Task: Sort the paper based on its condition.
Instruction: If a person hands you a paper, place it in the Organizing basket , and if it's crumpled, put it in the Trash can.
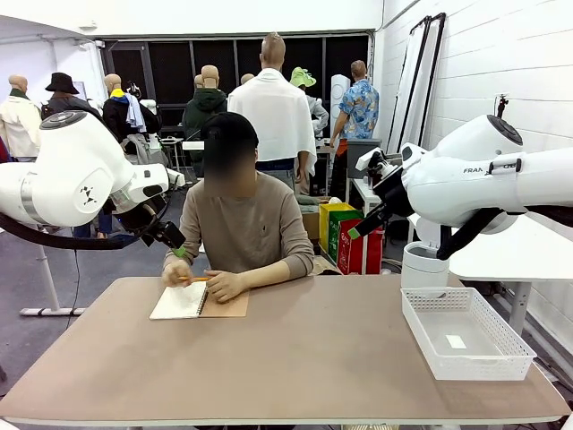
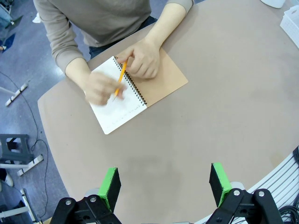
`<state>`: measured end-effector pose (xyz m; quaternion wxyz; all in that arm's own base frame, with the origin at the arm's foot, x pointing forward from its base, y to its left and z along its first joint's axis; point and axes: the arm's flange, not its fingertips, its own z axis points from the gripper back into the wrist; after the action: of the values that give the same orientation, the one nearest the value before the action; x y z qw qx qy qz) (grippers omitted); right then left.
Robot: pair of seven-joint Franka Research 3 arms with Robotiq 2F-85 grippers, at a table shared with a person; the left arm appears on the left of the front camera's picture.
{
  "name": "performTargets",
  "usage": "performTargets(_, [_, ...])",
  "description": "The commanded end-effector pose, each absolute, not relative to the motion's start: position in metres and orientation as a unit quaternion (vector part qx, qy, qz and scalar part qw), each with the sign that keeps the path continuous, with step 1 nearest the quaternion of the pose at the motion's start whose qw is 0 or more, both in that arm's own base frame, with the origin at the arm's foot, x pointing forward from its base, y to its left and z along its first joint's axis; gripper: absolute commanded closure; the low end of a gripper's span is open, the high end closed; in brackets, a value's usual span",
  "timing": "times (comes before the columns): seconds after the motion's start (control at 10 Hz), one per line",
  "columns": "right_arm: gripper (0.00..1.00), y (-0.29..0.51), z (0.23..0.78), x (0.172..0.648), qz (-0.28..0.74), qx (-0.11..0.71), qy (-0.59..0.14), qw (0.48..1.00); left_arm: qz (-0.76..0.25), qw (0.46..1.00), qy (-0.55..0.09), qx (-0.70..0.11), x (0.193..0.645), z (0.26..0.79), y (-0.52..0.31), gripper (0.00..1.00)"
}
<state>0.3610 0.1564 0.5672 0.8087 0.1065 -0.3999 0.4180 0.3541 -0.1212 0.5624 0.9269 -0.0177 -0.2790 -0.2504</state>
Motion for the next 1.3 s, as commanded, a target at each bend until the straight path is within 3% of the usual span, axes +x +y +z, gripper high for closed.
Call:
performTargets(0.0, [0.0,0.1561,0.5672,0.361,0.418,0.109,-0.4,0.809,-0.251,0.926,-0.28,-0.015,0.3535,0.5628,-0.1197,0.0])
performTargets(1.2, [0.0,0.1561,0.5672,0.361,0.418,0.109,-0.4,0.809,-0.251,0.926,-0.28,-0.015,0.3535,0.5628,-0.1197,0.0])
